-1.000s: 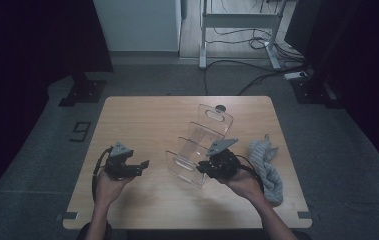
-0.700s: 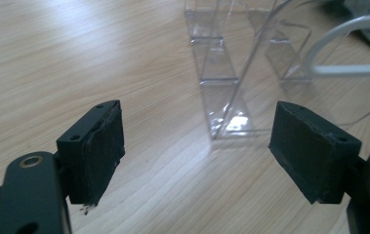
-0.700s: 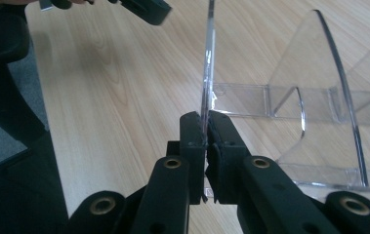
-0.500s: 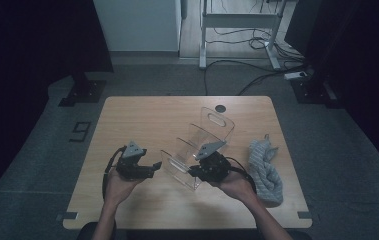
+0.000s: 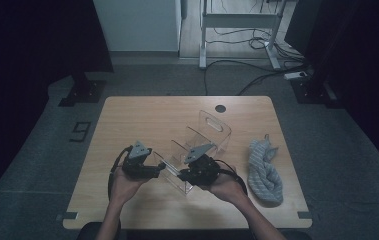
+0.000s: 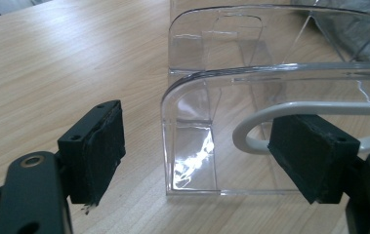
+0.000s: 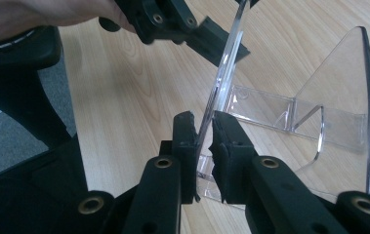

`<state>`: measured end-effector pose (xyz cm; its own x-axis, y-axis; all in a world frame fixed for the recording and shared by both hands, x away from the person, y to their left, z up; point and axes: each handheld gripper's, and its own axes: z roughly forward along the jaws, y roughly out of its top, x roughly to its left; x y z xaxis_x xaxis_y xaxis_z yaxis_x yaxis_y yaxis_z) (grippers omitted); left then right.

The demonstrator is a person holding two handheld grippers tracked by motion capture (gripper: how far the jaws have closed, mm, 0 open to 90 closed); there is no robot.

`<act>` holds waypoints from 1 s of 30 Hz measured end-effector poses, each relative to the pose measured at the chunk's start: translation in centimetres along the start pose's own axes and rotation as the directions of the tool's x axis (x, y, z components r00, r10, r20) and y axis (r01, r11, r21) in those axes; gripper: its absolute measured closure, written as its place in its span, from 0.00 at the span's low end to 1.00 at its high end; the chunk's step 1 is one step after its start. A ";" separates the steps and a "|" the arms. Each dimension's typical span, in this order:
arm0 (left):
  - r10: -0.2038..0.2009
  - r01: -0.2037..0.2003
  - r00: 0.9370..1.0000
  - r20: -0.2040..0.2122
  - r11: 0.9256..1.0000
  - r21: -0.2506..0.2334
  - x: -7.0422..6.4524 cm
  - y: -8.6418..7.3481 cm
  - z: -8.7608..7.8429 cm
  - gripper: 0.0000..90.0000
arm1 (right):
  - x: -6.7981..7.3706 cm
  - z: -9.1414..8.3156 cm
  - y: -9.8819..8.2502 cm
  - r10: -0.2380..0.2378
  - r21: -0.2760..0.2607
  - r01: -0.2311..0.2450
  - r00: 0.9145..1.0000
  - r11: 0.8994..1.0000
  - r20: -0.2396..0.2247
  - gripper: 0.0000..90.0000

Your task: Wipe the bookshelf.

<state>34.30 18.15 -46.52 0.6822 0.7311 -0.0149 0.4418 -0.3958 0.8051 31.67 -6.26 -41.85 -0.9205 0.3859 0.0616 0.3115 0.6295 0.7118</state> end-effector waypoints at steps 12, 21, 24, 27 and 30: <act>0.019 -0.019 1.000 -0.009 1.000 -0.006 -0.7 0.0 0.7 0.35 | 0.0 0.3 0.3 0.013 -0.001 -0.013 1.000 1.000 -0.012 0.87; 0.016 -0.016 1.000 -0.025 1.000 0.003 -0.7 0.0 0.4 0.47 | -0.6 -0.8 0.1 0.010 -0.009 -0.010 1.000 1.000 0.002 0.66; 0.016 -0.016 1.000 -0.026 1.000 0.005 -0.6 -0.1 0.2 0.47 | -1.0 -1.6 -0.1 0.009 -0.013 -0.009 1.000 1.000 0.026 0.58; 0.014 -0.014 1.000 -0.023 1.000 0.005 -0.3 -0.3 -0.1 0.47 | -1.8 -2.6 -0.5 0.025 -0.023 -0.024 0.999 0.999 0.043 0.51; 0.014 -0.014 1.000 -0.020 1.000 0.006 -0.1 -0.6 -0.6 0.47 | -2.6 -3.4 -1.1 0.037 -0.017 -0.036 0.997 0.999 0.068 0.45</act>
<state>33.64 18.67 -46.70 0.6764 0.7365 0.0088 0.4355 -0.4096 0.8016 32.95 -10.26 -40.46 -0.8900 0.4542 0.0404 0.3407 0.6035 0.7209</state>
